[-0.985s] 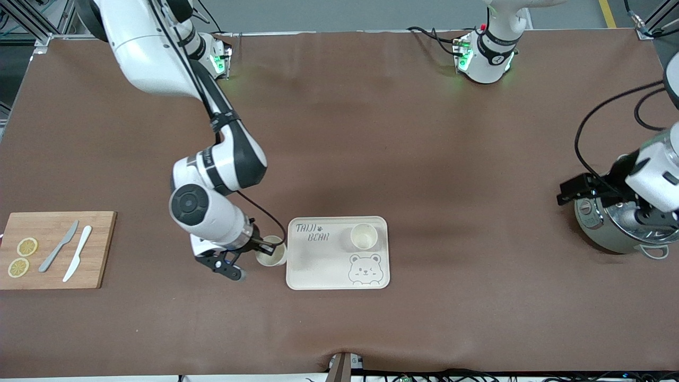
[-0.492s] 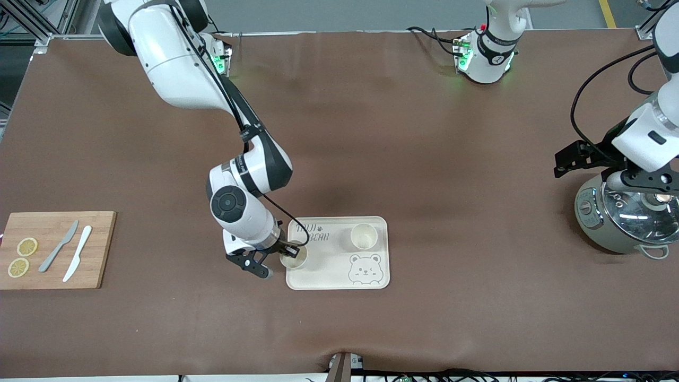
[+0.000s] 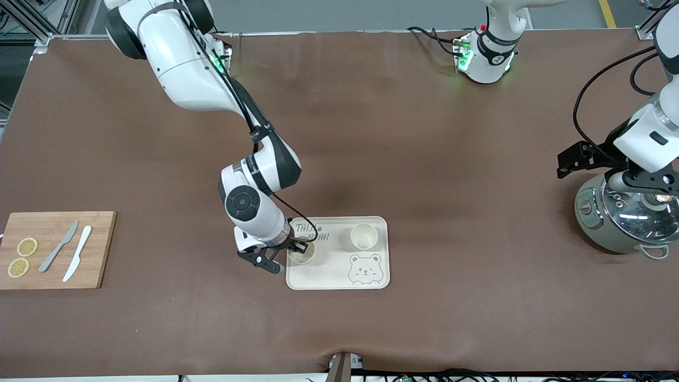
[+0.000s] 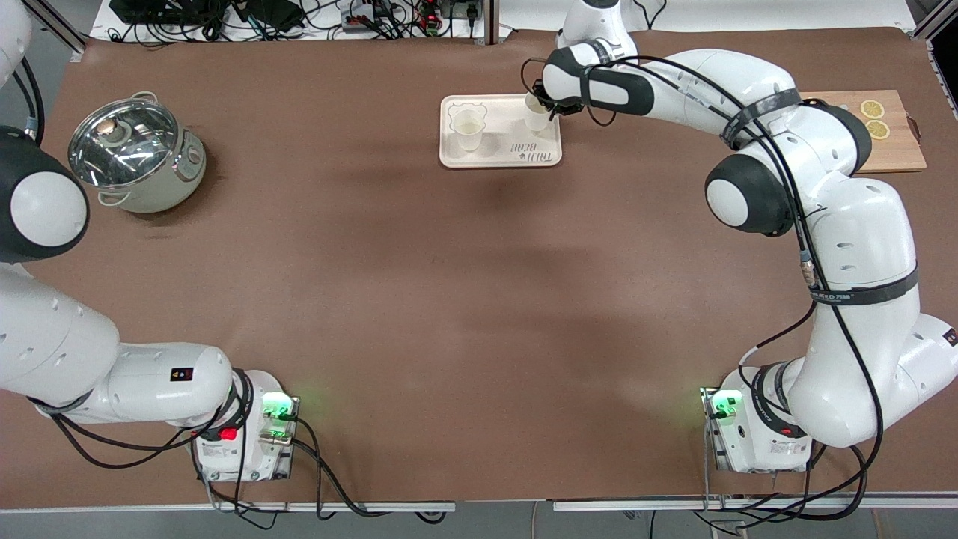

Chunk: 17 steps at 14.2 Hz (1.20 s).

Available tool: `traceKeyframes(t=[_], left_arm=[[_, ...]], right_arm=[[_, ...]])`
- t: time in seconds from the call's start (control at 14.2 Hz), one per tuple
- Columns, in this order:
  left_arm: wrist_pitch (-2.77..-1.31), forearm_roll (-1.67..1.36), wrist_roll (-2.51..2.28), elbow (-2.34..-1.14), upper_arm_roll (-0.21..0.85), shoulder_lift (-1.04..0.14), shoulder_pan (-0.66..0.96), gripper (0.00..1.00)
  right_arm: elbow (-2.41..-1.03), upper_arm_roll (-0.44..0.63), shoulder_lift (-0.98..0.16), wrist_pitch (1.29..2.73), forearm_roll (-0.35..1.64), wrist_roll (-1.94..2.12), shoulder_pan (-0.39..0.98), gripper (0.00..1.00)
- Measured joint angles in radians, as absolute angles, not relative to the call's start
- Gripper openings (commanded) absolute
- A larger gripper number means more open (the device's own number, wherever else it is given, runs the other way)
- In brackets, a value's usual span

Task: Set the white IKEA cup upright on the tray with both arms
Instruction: 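Move the held cup over the tray beside the first cup with the right gripper, then lower the cup upright onto the tray and open the right gripper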

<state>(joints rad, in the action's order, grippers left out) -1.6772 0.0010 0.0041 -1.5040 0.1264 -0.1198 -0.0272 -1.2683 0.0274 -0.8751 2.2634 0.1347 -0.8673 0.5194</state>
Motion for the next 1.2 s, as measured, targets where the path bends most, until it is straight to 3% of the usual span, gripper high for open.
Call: traceKeyframes(t=[0.42,0.7,0.77,0.84,1.2], left_arm=[[-1.663,0.001,0.004,-1.504,0.027,-0.104,0.078,1.00],[-1.663,0.001,0.023,-1.505,0.008,-0.104,0.060,1.00],[-1.662,0.001,0.037,-1.506,0.007,-0.104,0.054,1.00],[-1.662,0.001,0.040,-1.507,0.007,-0.104,0.050,1.00],[-1.662,0.001,0.040,-1.504,0.007,-0.105,0.052,1.00]], right_arm=[[-1.268,0.028,-0.892,2.288,0.135,-0.875,0.533,0.00],[-1.268,0.028,-0.893,2.288,0.135,-0.875,0.534,0.02],[-1.268,0.028,-0.893,2.288,0.135,-0.875,0.534,0.57],[-1.268,0.028,-0.893,2.288,0.135,-0.875,0.534,1.00],[-1.264,0.028,-0.893,2.291,0.135,-0.875,0.534,1.00]])
